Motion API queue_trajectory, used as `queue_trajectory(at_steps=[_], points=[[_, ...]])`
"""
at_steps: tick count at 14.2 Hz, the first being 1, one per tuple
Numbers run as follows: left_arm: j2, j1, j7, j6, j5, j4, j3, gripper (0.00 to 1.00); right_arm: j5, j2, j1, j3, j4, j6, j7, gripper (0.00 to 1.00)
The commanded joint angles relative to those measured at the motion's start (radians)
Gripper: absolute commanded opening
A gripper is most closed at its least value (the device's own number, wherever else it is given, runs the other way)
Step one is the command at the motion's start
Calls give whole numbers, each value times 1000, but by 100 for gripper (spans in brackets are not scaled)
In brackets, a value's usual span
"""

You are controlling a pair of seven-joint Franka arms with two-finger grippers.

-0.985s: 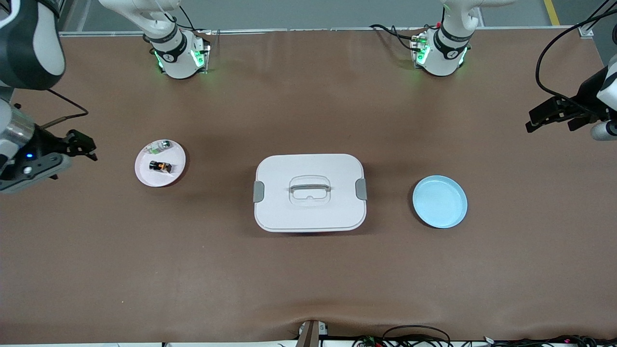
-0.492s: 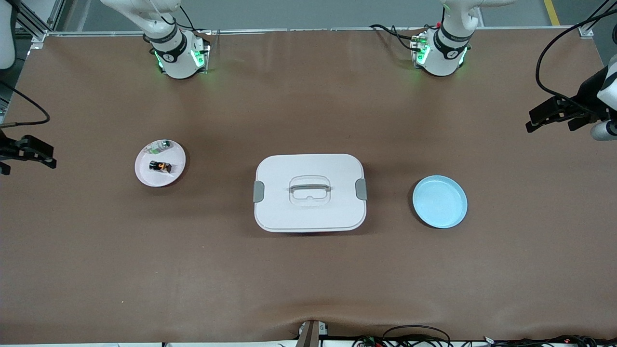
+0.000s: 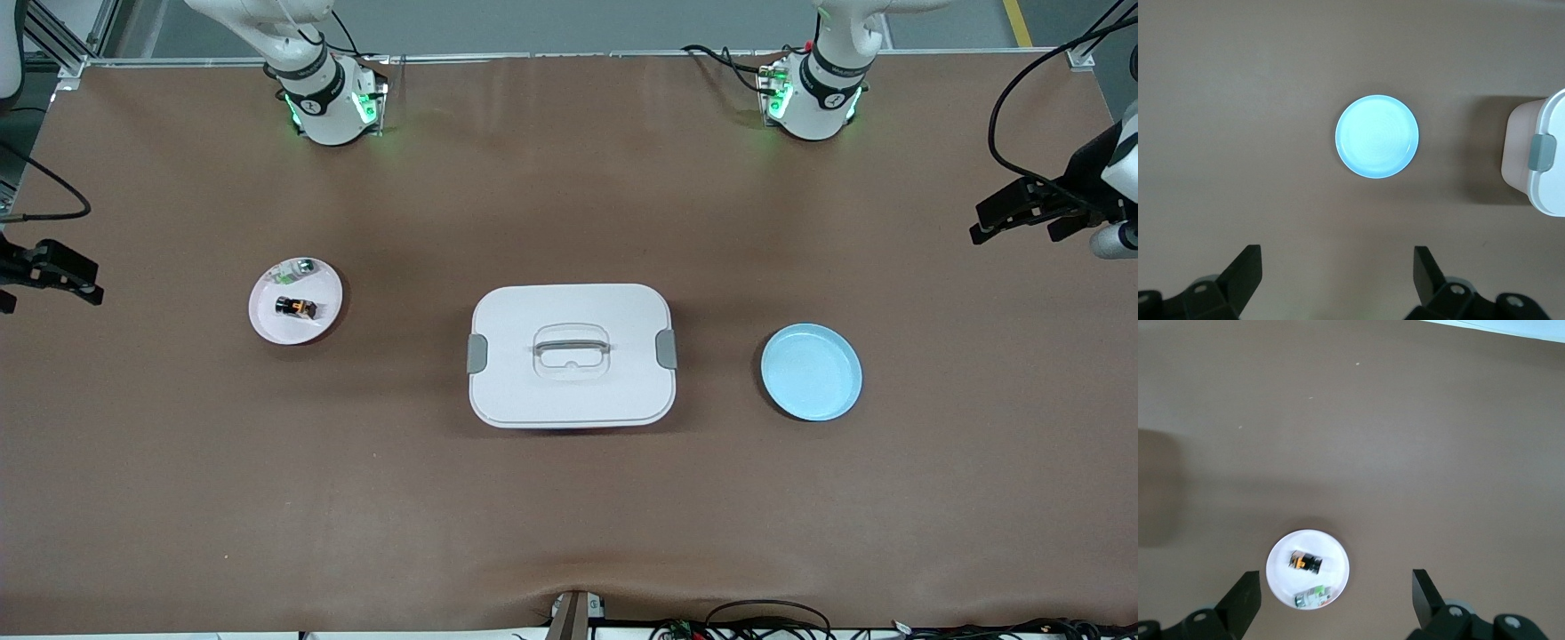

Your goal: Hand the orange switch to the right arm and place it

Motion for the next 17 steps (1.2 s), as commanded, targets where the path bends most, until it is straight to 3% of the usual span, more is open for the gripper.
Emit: queue_trajectory(at_steps=[1, 10, 17], points=[[3, -5, 16, -17, 15, 19, -2, 100, -6, -5, 19, -2, 31, -46, 12, 100], [3, -4, 15, -17, 10, 19, -2, 100, -2, -56, 42, 1, 31, -102, 24, 100], [3, -5, 13, -17, 10, 17, -2, 100, -1, -99, 68, 0, 28, -117, 156, 100]])
